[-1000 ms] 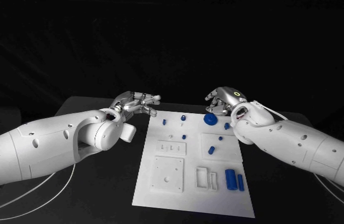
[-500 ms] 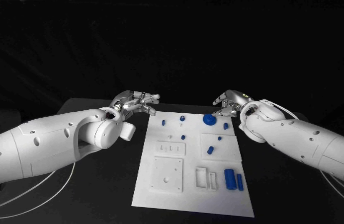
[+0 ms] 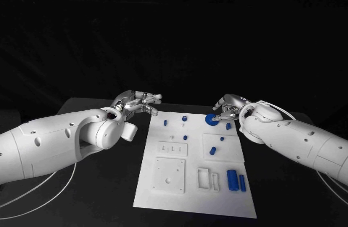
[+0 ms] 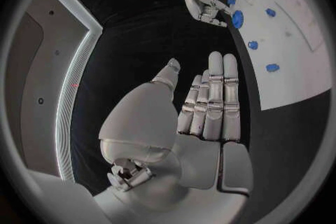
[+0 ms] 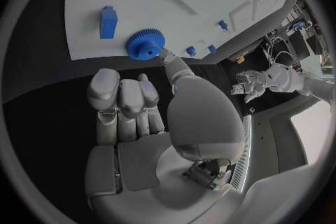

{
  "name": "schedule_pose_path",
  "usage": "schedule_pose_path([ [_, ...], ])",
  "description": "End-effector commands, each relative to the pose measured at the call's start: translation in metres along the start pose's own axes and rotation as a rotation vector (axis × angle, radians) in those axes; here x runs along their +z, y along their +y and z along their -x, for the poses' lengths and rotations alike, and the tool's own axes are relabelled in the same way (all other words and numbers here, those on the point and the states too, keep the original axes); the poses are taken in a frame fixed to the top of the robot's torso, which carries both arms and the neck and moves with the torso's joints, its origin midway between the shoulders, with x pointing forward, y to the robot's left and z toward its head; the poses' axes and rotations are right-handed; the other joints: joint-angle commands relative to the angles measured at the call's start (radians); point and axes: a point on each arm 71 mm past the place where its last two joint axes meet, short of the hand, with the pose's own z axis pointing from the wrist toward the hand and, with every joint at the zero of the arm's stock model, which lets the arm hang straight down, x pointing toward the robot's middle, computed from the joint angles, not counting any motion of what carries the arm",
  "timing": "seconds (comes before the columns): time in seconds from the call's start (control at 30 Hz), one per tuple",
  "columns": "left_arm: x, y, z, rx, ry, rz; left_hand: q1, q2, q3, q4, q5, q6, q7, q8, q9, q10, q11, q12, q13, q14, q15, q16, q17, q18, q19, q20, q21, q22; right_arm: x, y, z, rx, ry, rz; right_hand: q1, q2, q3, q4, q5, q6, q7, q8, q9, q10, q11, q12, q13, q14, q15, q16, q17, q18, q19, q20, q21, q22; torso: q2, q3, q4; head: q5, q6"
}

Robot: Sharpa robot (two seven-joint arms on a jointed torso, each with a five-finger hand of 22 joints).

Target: Assemble the parts on the task board

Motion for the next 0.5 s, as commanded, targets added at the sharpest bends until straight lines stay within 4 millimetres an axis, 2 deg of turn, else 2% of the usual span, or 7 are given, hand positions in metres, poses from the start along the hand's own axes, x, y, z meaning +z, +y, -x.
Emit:
schedule_pose_path([
  [0.03, 0.001, -0.001, -0.003, -0.005, 0.022, -0.007, 0.002, -0.004, 0.004, -0.002, 0.005, -0.001, -0.005, 0.000, 0.001, 0.000, -0.005, 0.001, 0.001, -0.003, 0.000, 0.001, -0.002, 0.000, -0.005, 0.000, 0.005, -0.002, 0.001, -0.001, -0.004, -0.035, 0.030, -0.010, 0.001, -0.004, 0.001, 0.004, 0.004, -0.006, 0.001, 0.000, 0.001, 0.009, 0.001, 0.004, 0.001, 0.009, 0.000, 0.003, 0.002, -0.001, 0.052, 0.007, 0.006, 0.112, -0.001, -0.0007, 0.0002, 0.001, -0.002],
  [0.5, 0.001, -0.001, -0.004, -0.004, 0.024, -0.006, 0.002, -0.004, 0.004, -0.002, 0.005, -0.001, -0.005, 0.000, 0.001, 0.000, -0.005, 0.001, 0.001, -0.003, 0.000, 0.001, -0.002, 0.000, -0.005, 0.000, 0.005, -0.002, 0.003, -0.001, -0.018, -0.035, 0.066, -0.017, -0.009, -0.002, -0.004, 0.017, 0.018, -0.008, 0.001, 0.000, 0.000, 0.010, 0.001, 0.002, 0.005, 0.011, 0.001, 0.003, 0.010, -0.001, 0.051, 0.007, 0.011, 0.113, -0.001, 0.0003, 0.0007, 0.005, -0.007],
])
